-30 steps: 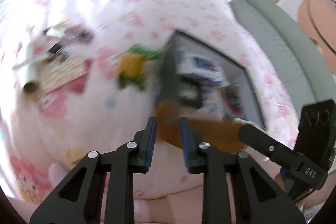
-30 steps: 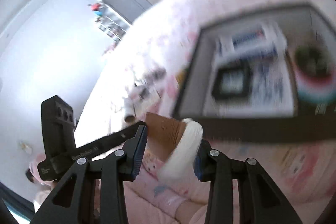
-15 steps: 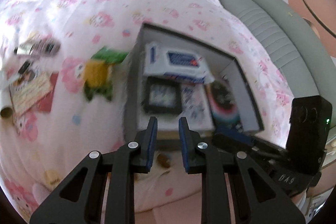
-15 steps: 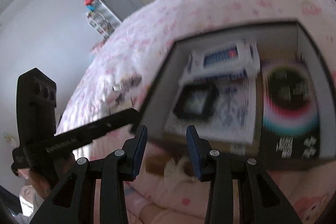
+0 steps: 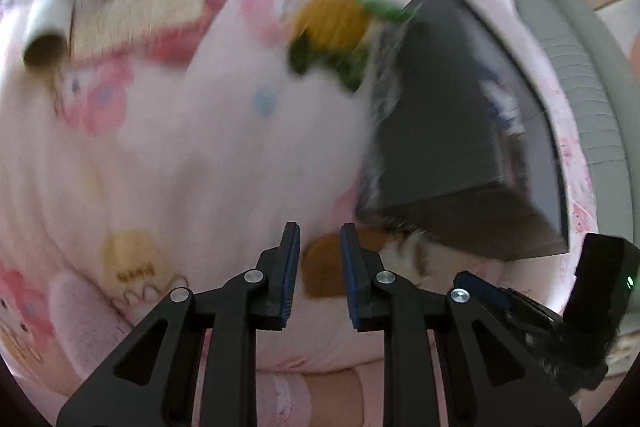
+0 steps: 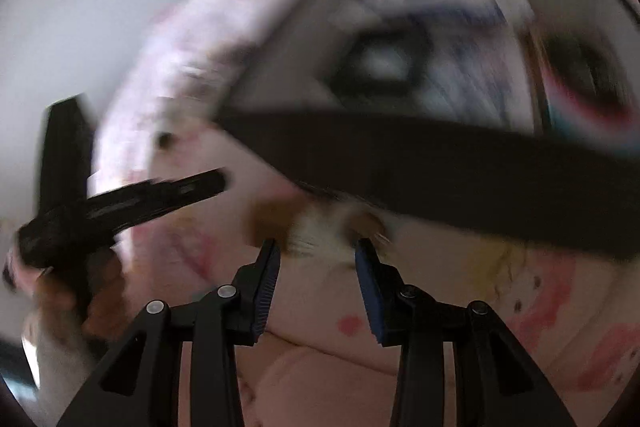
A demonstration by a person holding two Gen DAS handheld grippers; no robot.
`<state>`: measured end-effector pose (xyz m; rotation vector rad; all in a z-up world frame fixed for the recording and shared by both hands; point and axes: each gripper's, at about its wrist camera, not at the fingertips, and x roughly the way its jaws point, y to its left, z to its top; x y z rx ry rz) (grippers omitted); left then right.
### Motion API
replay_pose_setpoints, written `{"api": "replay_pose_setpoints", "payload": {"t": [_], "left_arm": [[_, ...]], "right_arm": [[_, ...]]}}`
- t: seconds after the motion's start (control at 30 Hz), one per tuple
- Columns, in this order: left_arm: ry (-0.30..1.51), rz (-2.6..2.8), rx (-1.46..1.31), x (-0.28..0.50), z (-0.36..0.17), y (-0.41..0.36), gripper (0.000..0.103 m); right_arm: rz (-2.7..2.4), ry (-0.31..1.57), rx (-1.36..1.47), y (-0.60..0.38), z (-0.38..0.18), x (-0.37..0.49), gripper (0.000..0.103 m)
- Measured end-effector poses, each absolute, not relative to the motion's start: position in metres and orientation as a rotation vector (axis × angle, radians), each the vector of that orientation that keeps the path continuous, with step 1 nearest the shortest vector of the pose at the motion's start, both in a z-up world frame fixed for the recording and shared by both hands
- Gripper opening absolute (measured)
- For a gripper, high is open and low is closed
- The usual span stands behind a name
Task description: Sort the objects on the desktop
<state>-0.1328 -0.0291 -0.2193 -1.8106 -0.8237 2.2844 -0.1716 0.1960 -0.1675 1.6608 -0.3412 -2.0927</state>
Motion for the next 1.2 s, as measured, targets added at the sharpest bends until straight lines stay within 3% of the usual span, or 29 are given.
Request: {"api": "replay_pose_setpoints", "payload": {"t": [0.2,0.5,0.8,1.03,1.2], "left_arm": [[-0.893,2.214,-1.878,-0.134,-0.237,-0.027,0.025],[-0.875,2.195,-1.900,-0.133,-0.247,-0.016,0.032],[-0.863,2.216,-1.897,-0.126,-0.245,-0.011,0.032],[-0.871,2.203,-1.904,-0.120,-0.246,-0.005,0.032],[-0.871,2.194,-1.903,-0.115,-0.247,0.000,0.033]], "right_arm": [[-2.078,-0.511,1.800,0.212,-0.191,-0.186,0.036],[-2.189,-0.292,1.805,0.187,-0.199,-0.183,0.041],[-2.016,-0.343,1.762,0.181,-0.198,-0.165,0.042],[-2.208,-0.438,1.816,0.208,-0.198,-0.165,0.042],[-2.195,-0.334,1.821,0.197,-0.199,-0.161,0.045]]}}
